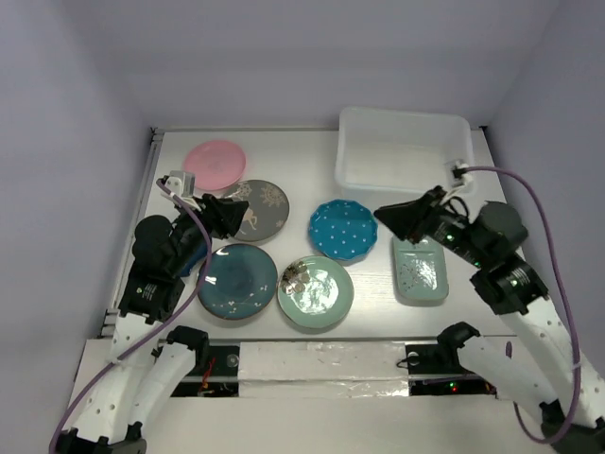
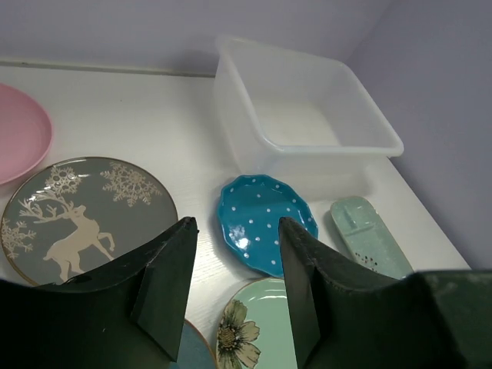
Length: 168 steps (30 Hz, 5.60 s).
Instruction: Place the plates into the plastic bin on the countertop
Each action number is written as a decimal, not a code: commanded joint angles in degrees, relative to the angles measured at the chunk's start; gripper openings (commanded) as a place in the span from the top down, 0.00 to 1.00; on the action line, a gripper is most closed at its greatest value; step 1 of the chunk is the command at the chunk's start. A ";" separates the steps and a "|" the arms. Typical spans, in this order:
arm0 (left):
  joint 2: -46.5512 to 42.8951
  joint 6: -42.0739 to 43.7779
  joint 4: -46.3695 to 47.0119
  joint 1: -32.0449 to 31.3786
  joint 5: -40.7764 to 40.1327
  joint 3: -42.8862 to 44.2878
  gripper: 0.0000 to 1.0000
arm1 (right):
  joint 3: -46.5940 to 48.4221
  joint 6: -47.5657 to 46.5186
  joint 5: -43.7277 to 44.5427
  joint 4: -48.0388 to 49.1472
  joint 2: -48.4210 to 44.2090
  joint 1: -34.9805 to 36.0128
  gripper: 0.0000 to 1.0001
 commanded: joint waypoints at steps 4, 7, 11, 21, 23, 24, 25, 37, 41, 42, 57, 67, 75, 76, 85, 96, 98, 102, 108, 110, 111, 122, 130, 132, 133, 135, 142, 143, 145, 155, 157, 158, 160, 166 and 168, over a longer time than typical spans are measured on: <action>-1.47 1.37 -0.28 -0.27 -2.16 -0.46 0.56 | 0.89 -1.09 15.05 6.46 12.99 23.08 0.60; -3.84 1.99 -0.20 -0.27 -3.66 -1.43 0.57 | 1.41 -0.83 17.17 8.74 20.29 26.54 0.90; -5.51 2.25 -0.72 -0.27 -7.07 -1.52 0.78 | 1.06 0.14 15.77 13.31 26.71 27.78 1.00; -6.39 1.55 -2.13 -0.27 -10.69 -1.25 0.92 | 5.37 0.40 14.89 16.40 44.46 28.92 0.87; -6.39 1.20 -1.69 -0.27 -9.64 -1.52 0.82 | 6.07 0.75 14.45 17.62 48.23 30.06 0.71; -6.39 1.11 -1.43 -0.27 -9.20 -1.43 0.74 | 6.77 0.76 13.84 18.24 49.56 30.06 0.55; -6.39 1.11 -1.43 -0.27 -8.85 -1.52 0.72 | 7.47 0.84 13.66 18.16 50.88 30.59 0.49; -6.13 0.85 -1.60 -0.27 -8.23 -1.34 0.61 | 18.98 -0.39 13.65 17.55 70.30 30.59 0.40; -6.57 0.85 -1.60 -0.27 -8.23 -1.43 0.61 | 21.80 -1.00 15.68 15.70 73.47 30.59 0.40; -6.57 0.93 -1.51 -0.27 -8.23 -1.34 0.61 | 23.02 -1.18 15.42 15.35 74.09 30.59 0.41; -6.74 1.11 -1.43 -0.27 -7.88 -1.43 0.61 | 16.80 3.22 1.36 25.71 79.45 30.59 0.58; -6.83 1.20 -1.43 -0.27 -8.40 -1.52 0.60 | 13.81 2.51 -1.99 27.39 78.05 27.34 0.88; -7.62 1.02 -1.34 -0.27 -8.58 -1.43 0.60 | 12.32 3.22 -2.87 28.35 69.45 27.34 1.00; -7.71 1.11 -1.34 -0.27 -8.67 -1.43 0.60 | 11.96 3.13 -2.43 28.09 66.39 27.34 1.00; -9.56 1.11 -1.69 -0.27 -9.64 -1.43 0.60 | 7.48 5.67 -1.54 28.44 48.53 20.76 1.00; -11.58 0.85 -1.78 -1.93 -9.72 -1.43 0.60 | 11.43 12.17 -2.25 28.80 36.92 -8.41 1.00; -11.75 0.85 -1.69 -2.46 -9.72 -1.61 0.60 | 12.83 14.10 -2.17 28.54 37.79 -15.53 1.00; -12.46 0.85 -1.95 -3.08 -10.16 -1.52 0.59 | 15.90 13.86 0.99 24.94 41.13 -23.71 1.00; -12.28 0.94 -2.13 -4.74 -10.42 -1.43 0.58 | 20.48 9.37 6.71 18.60 48.24 -29.87 1.00; -12.28 0.94 -2.13 -4.75 -10.34 -1.43 0.58 | 23.29 7.27 6.98 15.53 50.79 -30.49 1.00; -12.19 1.02 -2.13 -4.75 -10.16 -1.43 0.58 | 24.34 6.56 6.98 14.48 52.11 -30.49 1.00; -11.76 1.02 -1.95 -5.80 -10.25 -1.52 0.58 | 29.01 3.57 9.08 8.41 64.77 -31.02 1.00; -11.93 1.02 -2.13 -5.80 -10.25 -1.34 0.58 | 29.11 1.72 14.97 3.83 66.89 -31.02 0.36; -12.02 1.02 -2.22 -5.80 -10.34 -1.34 0.58 | 28.58 1.11 16.81 4.18 66.36 -31.02 0.28; -12.02 1.02 -2.22 -5.80 -10.34 -1.43 0.58 | 28.31 1.02 17.52 4.36 65.49 -31.02 0.27; -12.02 1.02 -2.22 -5.80 -10.34 -1.34 0.58 | 27.61 0.93 18.23 4.88 64.34 -31.02 0.27; -11.93 1.02 -2.57 -5.80 -10.51 -1.17 0.58 | 21.73 1.72 15.50 8.92 54.25 -30.32 0.22; -12.02 1.02 -2.57 -5.80 -10.69 -1.17 0.58 | 19.98 1.98 15.50 10.76 52.66 -29.53 0.22; -12.02 1.02 -2.74 -5.80 -10.95 -1.17 0.58 | 13.13 2.25 15.42 12.27 46.96 -28.21 0.23; -11.40 1.02 -2.74 -5.80 -10.43 -1.08 0.57 | -16.31 6.73 15.15 16.06 27.96 0.42 1.00; -11.93 1.02 -2.66 -5.80 -10.16 -1.08 0.57 | -18.00 8.22 16.55 13.69 26.11 6.47 1.00; -12.19 1.02 -2.66 -5.80 -10.07 -1.08 0.57 | -18.62 8.75 18.30 10.54 24.28 8.51 1.00; -12.63 1.02 -2.74 -5.80 -10.34 -1.08 0.57 | -20.11 11.38 20.15 7.89 22.60 11.33 1.00; -12.55 1.02 -2.74 -5.80 -9.99 -1.08 0.57 | -28.36 18.07 19.20 7.43 19.16 13.28 0.48; -12.63 0.94 -2.74 -5.80 -9.90 -1.08 0.57 | -30.39 19.03 14.64 11.64 20.38 13.89 0.47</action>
